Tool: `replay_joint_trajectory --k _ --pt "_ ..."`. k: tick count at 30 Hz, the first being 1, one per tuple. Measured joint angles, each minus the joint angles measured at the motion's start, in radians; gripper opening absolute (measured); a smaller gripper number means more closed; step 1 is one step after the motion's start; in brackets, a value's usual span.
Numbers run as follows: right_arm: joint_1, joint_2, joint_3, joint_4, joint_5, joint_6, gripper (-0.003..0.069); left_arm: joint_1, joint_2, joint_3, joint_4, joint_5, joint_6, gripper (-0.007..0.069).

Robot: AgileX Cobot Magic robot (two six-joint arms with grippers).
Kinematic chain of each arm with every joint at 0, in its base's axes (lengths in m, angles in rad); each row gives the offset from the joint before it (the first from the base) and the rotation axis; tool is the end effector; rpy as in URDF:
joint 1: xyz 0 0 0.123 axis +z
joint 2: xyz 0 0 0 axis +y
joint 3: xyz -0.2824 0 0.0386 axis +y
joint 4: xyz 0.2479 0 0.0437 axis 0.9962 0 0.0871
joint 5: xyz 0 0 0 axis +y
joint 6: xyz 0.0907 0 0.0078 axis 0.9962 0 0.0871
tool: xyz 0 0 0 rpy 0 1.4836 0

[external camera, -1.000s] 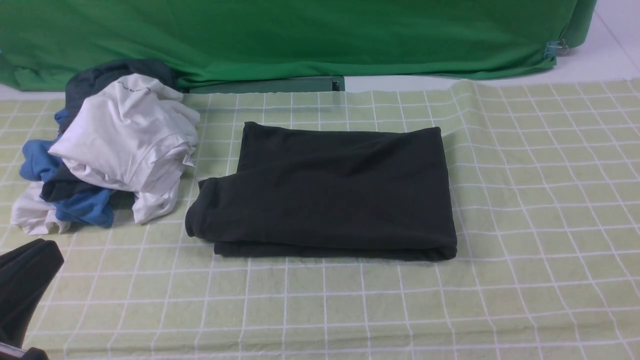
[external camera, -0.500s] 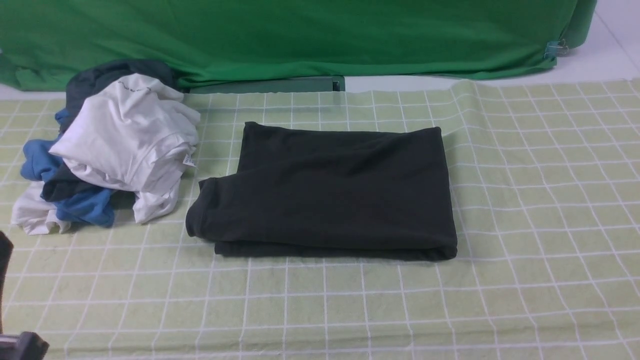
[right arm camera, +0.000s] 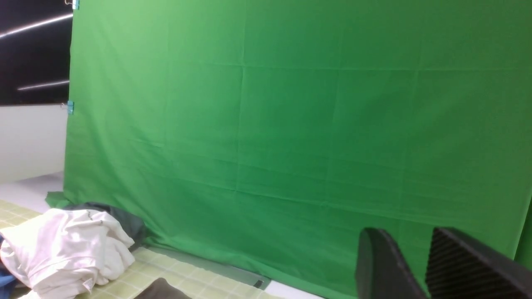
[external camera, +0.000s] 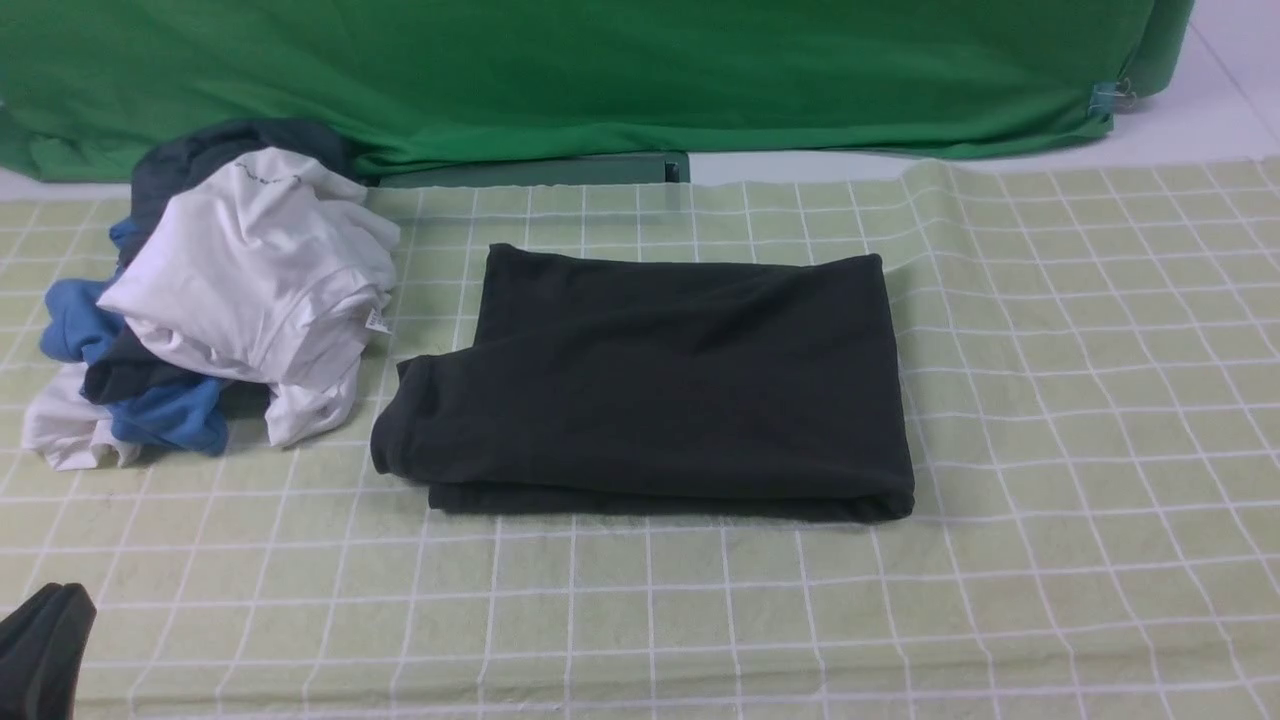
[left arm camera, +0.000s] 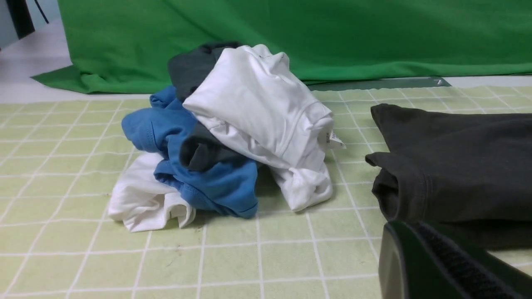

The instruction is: Fold a long-sleeved shirt over a green coffee tablecloth.

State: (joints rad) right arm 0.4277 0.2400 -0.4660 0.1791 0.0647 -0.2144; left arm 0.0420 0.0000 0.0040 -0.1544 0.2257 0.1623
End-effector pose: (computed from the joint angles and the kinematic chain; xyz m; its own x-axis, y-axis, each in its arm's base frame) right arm 0.0495 0.0238 0.3481 0.2397 0.0701 -0.9683 -0.4166 0.9083 -0.0374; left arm 0.0558 -0.0008 0.1915 -0.1394 0.0059 -0.9902 -0.0063 1.0000 0.0068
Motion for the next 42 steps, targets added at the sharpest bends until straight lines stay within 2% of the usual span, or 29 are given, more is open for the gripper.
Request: replay_joint_trajectory --k 15,28,32,36,42 --pt "0.0 0.0 0.0 0.0 0.0 -0.001 0.0232 0.0 0.0 0.0 -0.005 0.003 -0.003 0.0015" --pt "0.0 0.0 0.0 0.0 0.0 -0.001 0.0237 0.0 0.0 0.0 -0.006 0.004 -0.003 0.0015" --pt "-0.003 -0.003 0.0 -0.001 0.009 -0.039 0.0239 0.0 0.0 0.0 -0.006 0.004 -0.003 0.0015" --pt "-0.069 -0.009 0.028 -0.002 0.024 -0.108 0.0239 0.0 0.0 0.0 -0.006 0.004 -0.003 0.0015" --pt "-0.25 -0.021 0.161 -0.003 0.034 -0.136 0.0239 0.0 0.0 0.0 -0.006 0.007 -0.003 0.0015"
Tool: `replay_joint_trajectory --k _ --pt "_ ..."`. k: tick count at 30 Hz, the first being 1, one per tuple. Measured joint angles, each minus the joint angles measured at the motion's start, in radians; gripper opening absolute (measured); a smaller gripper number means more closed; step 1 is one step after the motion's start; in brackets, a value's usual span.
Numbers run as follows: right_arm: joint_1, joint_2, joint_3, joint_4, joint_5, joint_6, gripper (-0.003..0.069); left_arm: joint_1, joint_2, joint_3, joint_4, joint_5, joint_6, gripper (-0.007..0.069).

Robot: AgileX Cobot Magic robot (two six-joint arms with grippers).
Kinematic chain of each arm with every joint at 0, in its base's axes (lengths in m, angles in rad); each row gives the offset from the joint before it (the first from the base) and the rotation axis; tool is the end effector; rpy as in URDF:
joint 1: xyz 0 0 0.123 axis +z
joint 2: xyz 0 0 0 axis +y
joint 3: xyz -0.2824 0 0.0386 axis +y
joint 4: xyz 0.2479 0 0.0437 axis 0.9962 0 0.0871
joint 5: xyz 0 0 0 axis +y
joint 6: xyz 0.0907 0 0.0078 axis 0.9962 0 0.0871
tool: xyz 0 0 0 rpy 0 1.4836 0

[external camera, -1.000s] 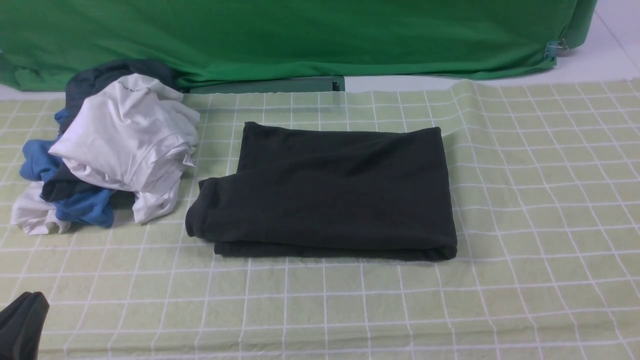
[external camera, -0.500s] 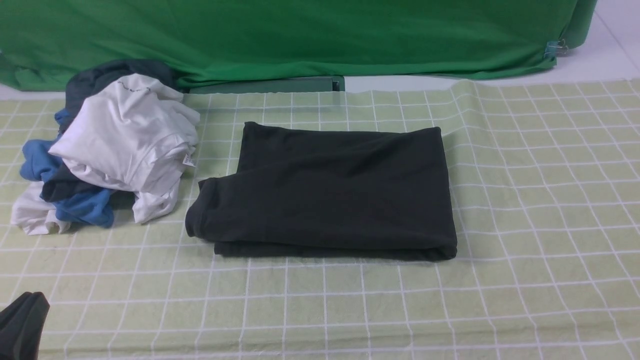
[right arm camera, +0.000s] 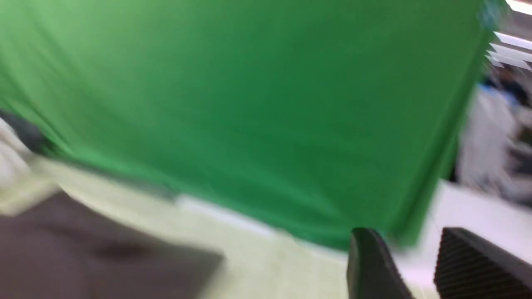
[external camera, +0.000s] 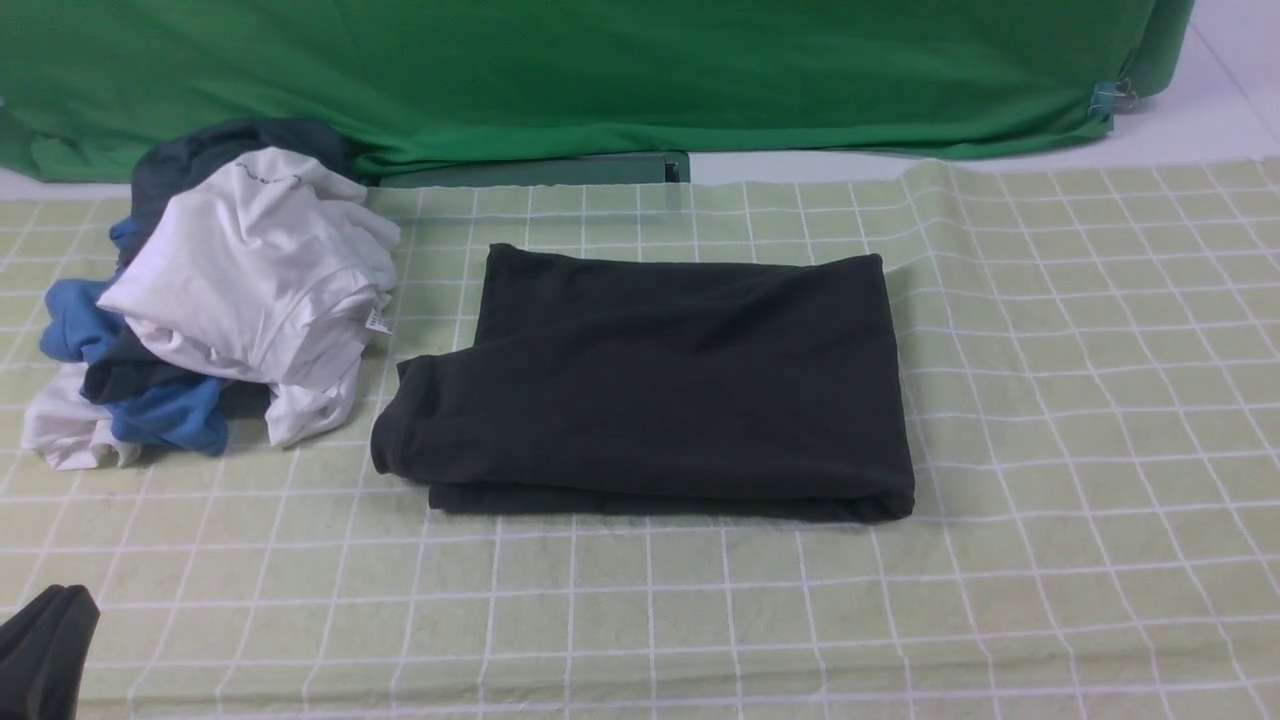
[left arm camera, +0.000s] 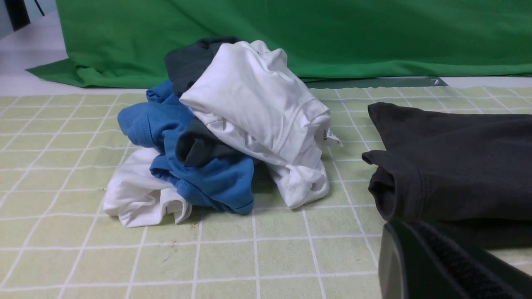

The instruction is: Fold a long-sleeved shirt over a green coffee tablecloth.

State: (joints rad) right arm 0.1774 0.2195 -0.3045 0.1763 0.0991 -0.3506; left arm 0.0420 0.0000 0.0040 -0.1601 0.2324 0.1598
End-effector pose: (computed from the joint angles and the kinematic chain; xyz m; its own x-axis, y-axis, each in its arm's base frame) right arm 0.0655 0.0134 0.2934 0.1060 -0.1580 -0.9817 -0.1777 0.9684 -0.1750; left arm 0.0557 -0.0010 0.1909 -0.1457 -0.0022 -0.9893 -0.0051 1.0000 -0.0015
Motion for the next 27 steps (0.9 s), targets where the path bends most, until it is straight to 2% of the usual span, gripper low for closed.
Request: replay_joint_trajectory --k 4,8,14,27 --pt "-0.123 -0.047 0.144 -0.003 0.021 -0.002 0.0239 0.0 0.0 0.0 0.0 0.0 -0.001 0.0015" --pt "-0.167 -0.129 0.276 -0.032 0.033 -0.003 0.0239 0.0 0.0 0.0 0.0 0.0 -0.001 0.0015" --pt "-0.172 -0.216 0.309 -0.048 0.164 -0.021 0.0239 0.0 0.0 0.0 -0.001 0.001 -0.001 0.0015" --pt "-0.151 -0.219 0.31 -0.049 0.171 0.034 0.0239 0.0 0.0 0.0 0.001 0.002 -0.001 0.0015"
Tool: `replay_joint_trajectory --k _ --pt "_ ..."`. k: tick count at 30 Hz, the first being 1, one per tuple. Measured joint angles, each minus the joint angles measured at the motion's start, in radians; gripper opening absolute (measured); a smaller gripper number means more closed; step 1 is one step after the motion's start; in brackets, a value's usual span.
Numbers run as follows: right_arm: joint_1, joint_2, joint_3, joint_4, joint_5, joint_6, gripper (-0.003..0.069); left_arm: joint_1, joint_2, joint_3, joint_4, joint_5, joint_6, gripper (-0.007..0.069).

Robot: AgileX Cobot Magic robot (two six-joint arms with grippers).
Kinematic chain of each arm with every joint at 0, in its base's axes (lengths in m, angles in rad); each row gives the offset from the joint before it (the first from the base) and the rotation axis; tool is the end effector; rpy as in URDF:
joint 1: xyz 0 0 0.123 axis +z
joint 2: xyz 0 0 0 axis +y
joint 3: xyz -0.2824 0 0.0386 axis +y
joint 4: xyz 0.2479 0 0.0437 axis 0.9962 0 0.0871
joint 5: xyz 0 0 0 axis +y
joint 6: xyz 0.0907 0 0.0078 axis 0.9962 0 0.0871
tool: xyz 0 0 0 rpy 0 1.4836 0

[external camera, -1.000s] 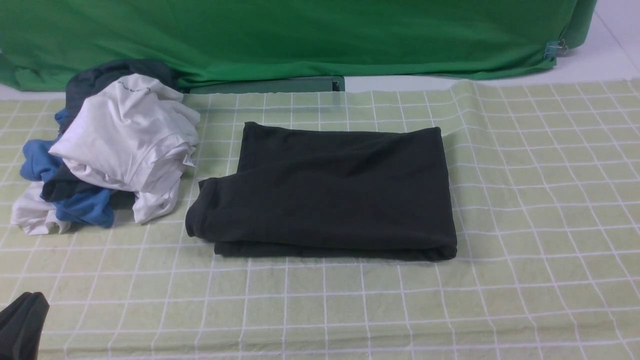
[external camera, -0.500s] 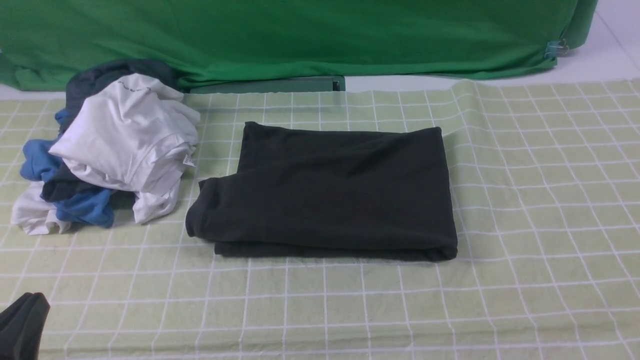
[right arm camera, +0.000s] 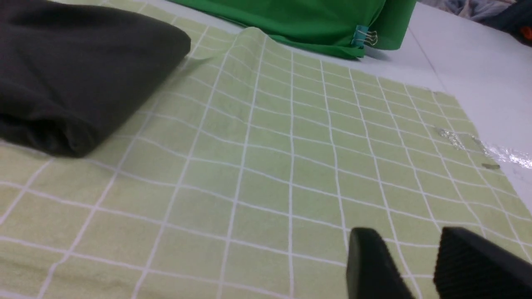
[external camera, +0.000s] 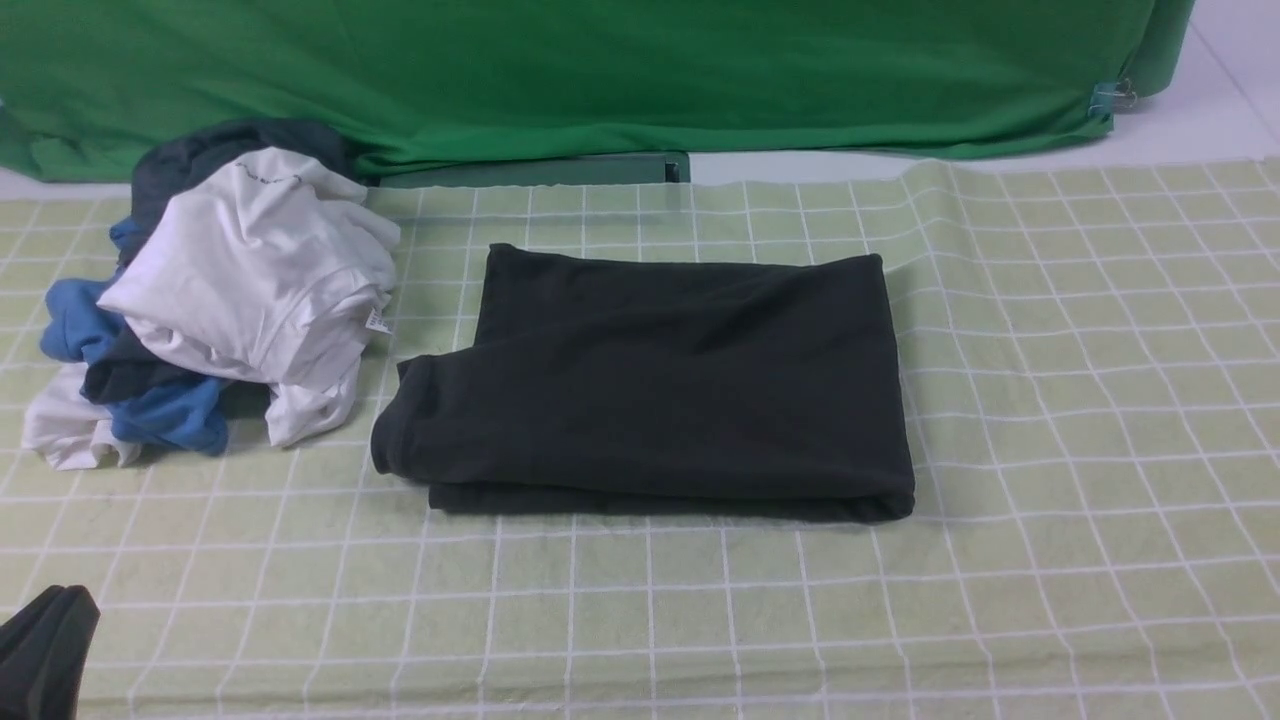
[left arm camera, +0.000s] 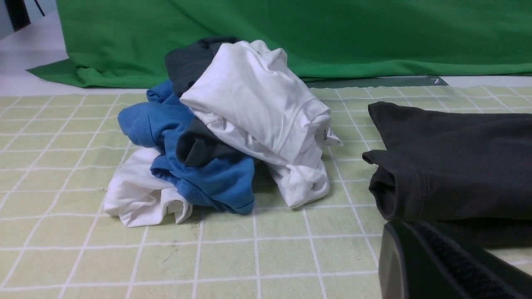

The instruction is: Fold a long-sleeved shirt over a green coffee tablecloth.

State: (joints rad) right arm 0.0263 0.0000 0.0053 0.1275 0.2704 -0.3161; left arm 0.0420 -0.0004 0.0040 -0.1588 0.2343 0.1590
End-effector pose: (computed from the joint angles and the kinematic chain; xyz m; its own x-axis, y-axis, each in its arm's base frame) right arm 0.0550 0.0046 0.1870 -0.1704 -0.1964 -0.9656 -0.0941 0.9787 -0.1825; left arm 0.0557 -0.0010 0.1908 -0.1472 -0.0017 -0.9891 -0.0050 1.0000 -0.0010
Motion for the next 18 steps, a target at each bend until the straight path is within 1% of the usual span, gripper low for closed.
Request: replay_joint_trajectory --k 18 --pt "0.002 0.0 0.0 0.0 -0.004 0.019 0.0239 0.0 0.0 0.0 0.001 0.0 0.0 0.0015"
